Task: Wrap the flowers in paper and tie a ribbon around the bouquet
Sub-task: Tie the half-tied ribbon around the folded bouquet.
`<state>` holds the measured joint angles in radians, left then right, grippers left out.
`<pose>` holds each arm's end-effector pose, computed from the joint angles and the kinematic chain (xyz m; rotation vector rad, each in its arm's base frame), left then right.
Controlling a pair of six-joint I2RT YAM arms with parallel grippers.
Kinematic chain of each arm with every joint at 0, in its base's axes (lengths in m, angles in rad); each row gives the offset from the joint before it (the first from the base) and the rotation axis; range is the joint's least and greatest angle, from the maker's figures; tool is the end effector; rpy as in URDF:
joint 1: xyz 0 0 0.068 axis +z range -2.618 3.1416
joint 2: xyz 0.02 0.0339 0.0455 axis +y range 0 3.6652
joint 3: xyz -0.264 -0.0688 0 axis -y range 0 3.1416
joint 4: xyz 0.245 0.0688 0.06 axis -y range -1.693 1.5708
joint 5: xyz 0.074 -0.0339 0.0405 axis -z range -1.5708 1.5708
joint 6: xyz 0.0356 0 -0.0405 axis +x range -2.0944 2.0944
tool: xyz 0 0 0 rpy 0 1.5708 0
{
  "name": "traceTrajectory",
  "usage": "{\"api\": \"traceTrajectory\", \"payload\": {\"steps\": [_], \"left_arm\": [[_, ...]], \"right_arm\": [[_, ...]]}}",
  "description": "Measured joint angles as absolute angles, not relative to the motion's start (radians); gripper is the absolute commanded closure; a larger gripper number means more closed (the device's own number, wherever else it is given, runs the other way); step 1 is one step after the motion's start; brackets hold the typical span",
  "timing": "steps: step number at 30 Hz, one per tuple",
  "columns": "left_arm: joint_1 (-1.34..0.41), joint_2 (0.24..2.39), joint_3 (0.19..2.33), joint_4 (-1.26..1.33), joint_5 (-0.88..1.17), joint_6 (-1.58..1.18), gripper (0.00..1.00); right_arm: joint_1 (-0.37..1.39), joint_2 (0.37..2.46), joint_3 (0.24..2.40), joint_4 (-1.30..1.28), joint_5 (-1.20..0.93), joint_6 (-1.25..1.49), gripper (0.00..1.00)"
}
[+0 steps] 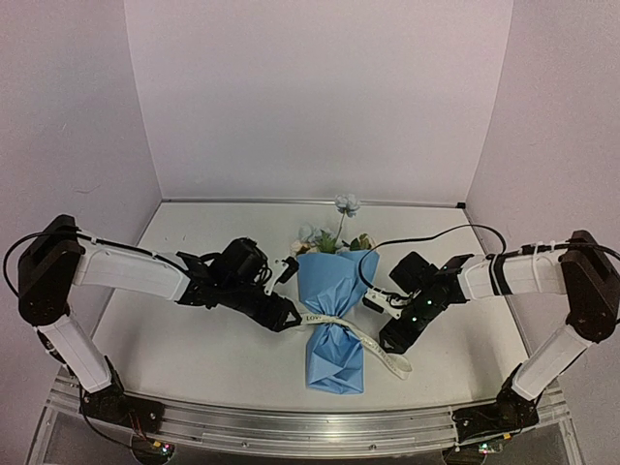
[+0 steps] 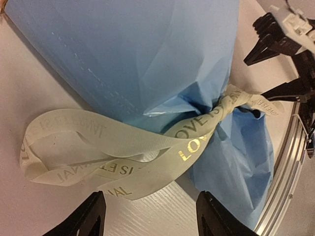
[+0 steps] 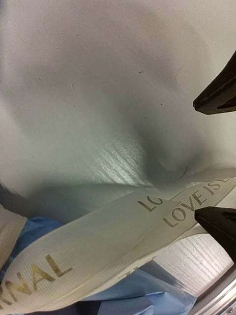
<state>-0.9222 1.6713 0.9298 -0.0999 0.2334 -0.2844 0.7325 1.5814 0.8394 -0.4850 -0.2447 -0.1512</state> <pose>0.1989 -0.2760 0.1739 0.9089 2.3883 -0.7994 0.2028 0.1940 0.1540 -1.2711 2.5451 0.4766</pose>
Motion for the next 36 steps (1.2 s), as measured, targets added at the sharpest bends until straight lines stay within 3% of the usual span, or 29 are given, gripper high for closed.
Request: {"api": "traceTrajectory", "payload": {"steps": [5,9,18,24,31,36], "left_arm": [[-0.923,1.731,0.948,-0.13,0.246,-0.256,0.35],[-0.925,1.761,0.97,-0.131,0.251,-0.239,0.41],[-0.929,1.801,1.023,-0.127,0.263,-0.225,0.8],[-0.929,1.807,1.027,-0.123,0.27,-0.21,0.96],[-0.931,1.807,1.026,-0.122,0.271,-0.213,1.0],[-0.931,1.807,1.026,-0.123,0.27,-0.213,1.0]], "right_arm": [[0.736,1.581,0.839,-0.483,-0.244,-0.142,0.33],[0.737,1.581,0.84,-0.482,-0.244,-0.137,0.34],[0.748,1.599,0.869,-0.473,-0.24,-0.131,0.34],[0.749,1.611,0.89,-0.469,-0.241,-0.127,0.37],[0.752,1.67,0.938,-0.463,-0.252,-0.125,0.4],[0.759,1.718,0.982,-0.45,-0.254,-0.106,0.5]]}}
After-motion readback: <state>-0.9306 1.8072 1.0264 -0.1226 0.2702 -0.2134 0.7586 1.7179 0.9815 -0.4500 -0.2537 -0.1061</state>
